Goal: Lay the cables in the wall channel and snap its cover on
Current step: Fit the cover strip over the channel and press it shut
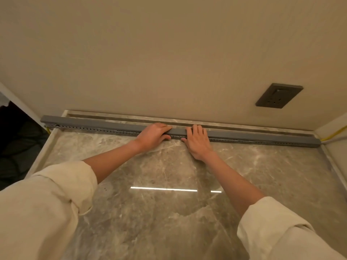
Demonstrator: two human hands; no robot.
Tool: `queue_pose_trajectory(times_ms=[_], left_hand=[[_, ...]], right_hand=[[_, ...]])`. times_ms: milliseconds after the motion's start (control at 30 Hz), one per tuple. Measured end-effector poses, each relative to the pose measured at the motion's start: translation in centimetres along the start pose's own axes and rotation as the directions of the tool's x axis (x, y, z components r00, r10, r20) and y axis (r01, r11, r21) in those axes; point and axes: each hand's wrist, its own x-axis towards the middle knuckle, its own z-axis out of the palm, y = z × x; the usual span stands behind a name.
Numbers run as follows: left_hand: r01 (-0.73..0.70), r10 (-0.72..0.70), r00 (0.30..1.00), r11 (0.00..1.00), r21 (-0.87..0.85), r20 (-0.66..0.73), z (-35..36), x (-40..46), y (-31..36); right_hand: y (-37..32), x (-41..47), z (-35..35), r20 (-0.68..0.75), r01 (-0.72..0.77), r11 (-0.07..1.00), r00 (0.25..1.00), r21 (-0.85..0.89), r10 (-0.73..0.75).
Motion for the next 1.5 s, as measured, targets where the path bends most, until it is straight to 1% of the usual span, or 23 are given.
queue_pose_trajectory(times_ms=[67, 167, 233, 433, 600, 700, 767, 833, 967, 1100, 1200, 1267, 1333, 1433, 1500], left_hand=[[0.025, -0.024, 0.999, 0.999, -0.048, 0.022, -0.3, -0.2, -0.8], [0.042, -0.039, 0.998, 0.998, -0.045, 0.057, -1.1, -1.0, -1.9], [0.05, -0.049, 0.996, 0.999, -0.009, 0.078, -1.9, -1.7, -2.9], [0.123, -0.133, 0.99, 0.98, 0.158, 0.054, -4.4, -4.9, -6.6], [0.073, -0.081, 0.997, 0.958, 0.276, 0.016, -4.0, -5.5, -6.2], [0.064, -0.056, 0.998, 0.952, 0.299, -0.036, -3.4, -5.8, -6.1], [0.063, -0.047, 0.997, 0.952, 0.299, -0.062, -3.2, -5.9, -6.2], [0.068, -0.048, 0.996, 0.956, 0.285, -0.077, -3.0, -5.9, -6.4], [0.081, -0.055, 0.992, 0.965, 0.25, -0.11, -3.0, -6.0, -6.4], [0.09, -0.062, 0.989, 0.975, 0.203, -0.137, -3.5, -6.2, -6.1], [0.119, -0.107, 0.99, 0.981, 0.155, -0.087, -4.0, -6.2, -6.6], [0.146, -0.145, 0.989, 0.984, 0.1, -0.018, -4.8, -6.0, -7.0], [0.146, -0.15, 0.987, 0.987, 0.064, 0.055, -5.9, -6.0, -7.9], [0.156, -0.168, 0.977, 0.983, 0.098, 0.128, -7.9, -7.5, -10.1], [0.191, -0.212, 0.969, 0.97, 0.152, 0.131, -9.4, -9.3, -12.1]], right_hand=[[-0.1, 0.0, 0.2, -0.011, -0.014, 1.0, 1.0, -0.005, 0.014], [-0.2, 0.0, 0.3, -0.022, -0.024, 1.0, 0.999, -0.009, 0.024], [-0.1, 0.1, 0.3, -0.021, -0.029, 0.999, 0.999, -0.014, 0.028], [-0.4, 0.3, 0.5, -0.027, -0.05, 0.999, 0.998, -0.02, 0.049], [-0.9, 0.2, 0.6, -0.034, -0.071, 0.996, 0.997, -0.05, 0.069], [-1.2, 0.2, 0.4, -0.041, -0.064, 0.997, 0.997, -0.039, 0.063], [-1.4, 0.4, 0.1, -0.026, -0.026, 0.999, 0.999, -0.042, 0.025], [-2.4, 1.1, -0.4, -0.007, 0.058, 0.997, 0.998, -0.053, -0.058], [-6.9, 3.8, -1.3, 0.01, 0.229, 0.973, 0.973, -0.024, -0.229], [-9.8, 5.9, -1.3, 0.009, 0.307, 0.952, 0.952, -0.014, -0.306], [-9.7, 6.3, -1.0, -0.007, 0.321, 0.947, 0.947, -0.01, -0.321], [-9.5, 6.3, -0.8, -0.018, 0.334, 0.943, 0.942, -0.013, -0.334], [-9.5, 6.3, -0.8, -0.028, 0.334, 0.943, 0.942, -0.015, -0.334], [-9.6, 6.2, -0.8, -0.035, 0.328, 0.944, 0.944, -0.014, -0.329], [-9.6, 6.2, -0.7, -0.038, 0.326, 0.945, 0.944, -0.015, -0.327]])
